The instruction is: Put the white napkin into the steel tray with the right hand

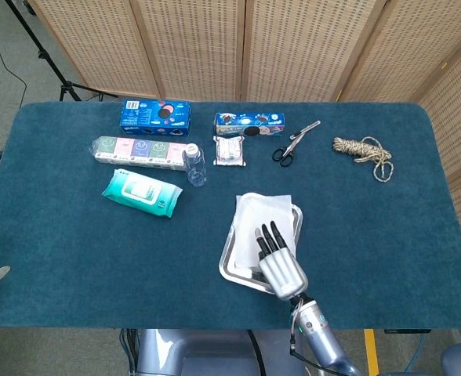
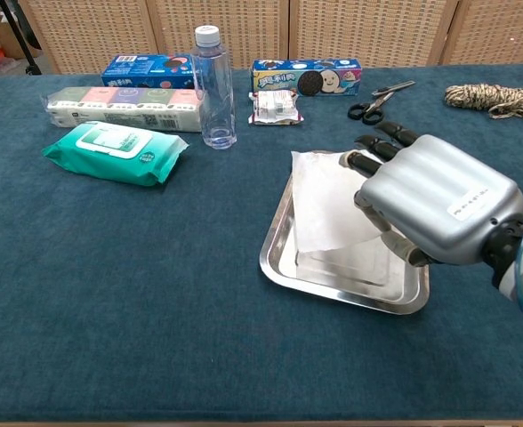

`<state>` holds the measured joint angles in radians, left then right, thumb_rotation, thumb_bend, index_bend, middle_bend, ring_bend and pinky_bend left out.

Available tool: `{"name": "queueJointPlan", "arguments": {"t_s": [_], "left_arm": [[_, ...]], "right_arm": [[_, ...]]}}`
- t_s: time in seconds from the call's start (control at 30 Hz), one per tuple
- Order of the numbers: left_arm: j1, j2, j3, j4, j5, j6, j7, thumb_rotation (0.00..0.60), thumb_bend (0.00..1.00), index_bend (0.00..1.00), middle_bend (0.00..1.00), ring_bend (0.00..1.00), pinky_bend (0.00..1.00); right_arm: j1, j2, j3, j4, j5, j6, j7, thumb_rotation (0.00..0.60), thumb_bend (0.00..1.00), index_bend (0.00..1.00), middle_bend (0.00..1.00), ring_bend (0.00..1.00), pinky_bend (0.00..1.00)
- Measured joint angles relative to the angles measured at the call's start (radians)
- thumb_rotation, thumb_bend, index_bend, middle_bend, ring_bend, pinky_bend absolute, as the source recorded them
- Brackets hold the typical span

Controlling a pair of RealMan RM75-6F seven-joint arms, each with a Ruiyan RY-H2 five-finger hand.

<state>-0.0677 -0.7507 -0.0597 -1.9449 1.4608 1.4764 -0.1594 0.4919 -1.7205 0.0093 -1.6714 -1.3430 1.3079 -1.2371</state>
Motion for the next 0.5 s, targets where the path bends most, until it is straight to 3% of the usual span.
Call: {"name": "queueJointPlan", "arguments": {"t_s": [0.33,0.37,0.43,0.5], "left_arm": [[0.000,-0.002,0.001,-0.003,-0.001,0.002,0.011,0.600,0.00,0.00,0.00,0.00,0.00],[0.000,-0.002,0.001,-0.003,-0.001,0.001,0.010,0.600,0.00,0.00,0.00,0.00,0.00],[0.000,-0.002,0.000,-0.003,-0.002,0.001,0.008,0.600,0.00,0.00,0.00,0.00,0.00],[0.000,-0.002,-0.001,-0.002,-0.004,0.001,0.007,0.600,0.00,0.00,0.00,0.00,0.00]], "right_arm": [[-0.039,-0.012,-0.032,-0.034,0.049,0.003,-0.014,0.600,0.57,0.75,0.12,0.00,0.00],[-0.040,-0.012,-0.033,-0.035,0.051,0.002,-0.011,0.600,0.55,0.70,0.10,0.00,0.00],[-0.043,-0.011,-0.035,-0.041,0.061,-0.005,-0.004,0.600,0.51,0.50,0.05,0.00,0.00],[-0.045,-0.006,-0.034,-0.059,0.083,-0.013,0.000,0.600,0.40,0.24,0.01,0.00,0.00]]}}
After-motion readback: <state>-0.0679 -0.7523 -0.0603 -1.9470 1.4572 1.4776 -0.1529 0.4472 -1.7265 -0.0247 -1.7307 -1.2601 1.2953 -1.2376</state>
